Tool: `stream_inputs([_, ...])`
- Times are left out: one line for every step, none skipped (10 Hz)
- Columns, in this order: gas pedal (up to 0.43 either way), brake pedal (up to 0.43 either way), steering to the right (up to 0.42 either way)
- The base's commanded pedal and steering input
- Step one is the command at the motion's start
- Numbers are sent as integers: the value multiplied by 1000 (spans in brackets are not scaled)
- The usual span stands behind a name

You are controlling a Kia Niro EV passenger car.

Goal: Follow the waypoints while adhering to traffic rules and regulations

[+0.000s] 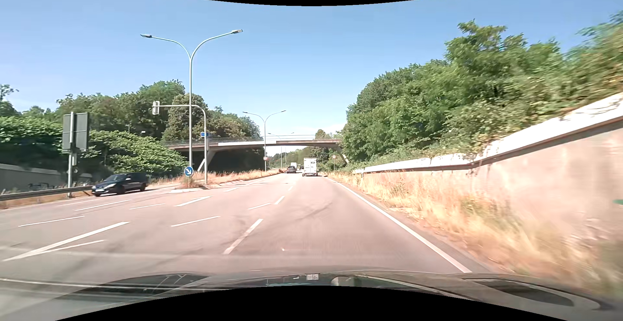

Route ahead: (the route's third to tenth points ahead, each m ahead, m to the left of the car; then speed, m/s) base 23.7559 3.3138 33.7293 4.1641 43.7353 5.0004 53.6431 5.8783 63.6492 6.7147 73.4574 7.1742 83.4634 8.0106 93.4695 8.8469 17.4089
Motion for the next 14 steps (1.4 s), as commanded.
stream_inputs([130, 0, -11])
stream_inputs([130, 0, -11])
stream_inputs([138, 0, -11])
stream_inputs([138, 0, -11])
stream_inputs([138, 0, -11])
stream_inputs([150, 0, -11])
stream_inputs([150, 0, -11])
stream_inputs([150, 0, -11])
stream_inputs([150, 0, -11])
stream_inputs([150, 0, -11])
stream_inputs([150, 0, -11])
stream_inputs([150, 0, -11])
stream_inputs([150, 0, -11])
stream_inputs([150, 0, -11])
